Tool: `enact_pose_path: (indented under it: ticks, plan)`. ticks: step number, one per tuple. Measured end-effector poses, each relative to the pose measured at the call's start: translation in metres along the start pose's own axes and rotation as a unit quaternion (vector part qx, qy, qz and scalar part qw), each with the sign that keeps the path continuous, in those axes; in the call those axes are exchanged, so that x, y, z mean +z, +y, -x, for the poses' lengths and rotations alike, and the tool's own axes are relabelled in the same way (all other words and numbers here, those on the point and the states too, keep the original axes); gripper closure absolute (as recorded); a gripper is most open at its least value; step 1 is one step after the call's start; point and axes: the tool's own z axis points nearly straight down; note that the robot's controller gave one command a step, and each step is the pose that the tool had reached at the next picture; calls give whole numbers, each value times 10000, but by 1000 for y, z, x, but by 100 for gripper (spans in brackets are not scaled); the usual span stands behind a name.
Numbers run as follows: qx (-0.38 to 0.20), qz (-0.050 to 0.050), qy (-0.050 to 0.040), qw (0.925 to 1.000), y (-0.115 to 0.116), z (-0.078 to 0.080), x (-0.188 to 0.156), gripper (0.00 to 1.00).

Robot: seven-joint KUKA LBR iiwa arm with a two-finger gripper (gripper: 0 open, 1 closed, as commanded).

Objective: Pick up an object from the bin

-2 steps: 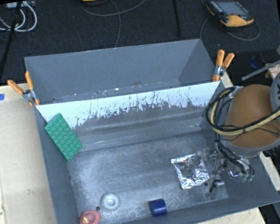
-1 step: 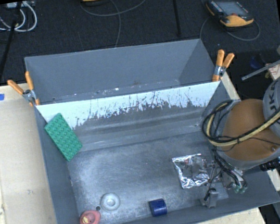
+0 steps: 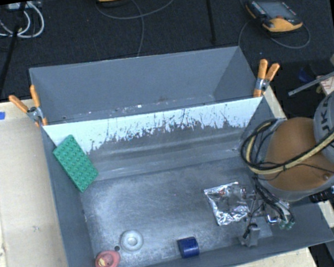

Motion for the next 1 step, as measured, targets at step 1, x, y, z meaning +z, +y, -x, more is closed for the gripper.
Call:
enact_pose_path:
  ticks: [1]
  plan:
    - [-11, 1, 20, 10000, 0, -1, 1, 100]
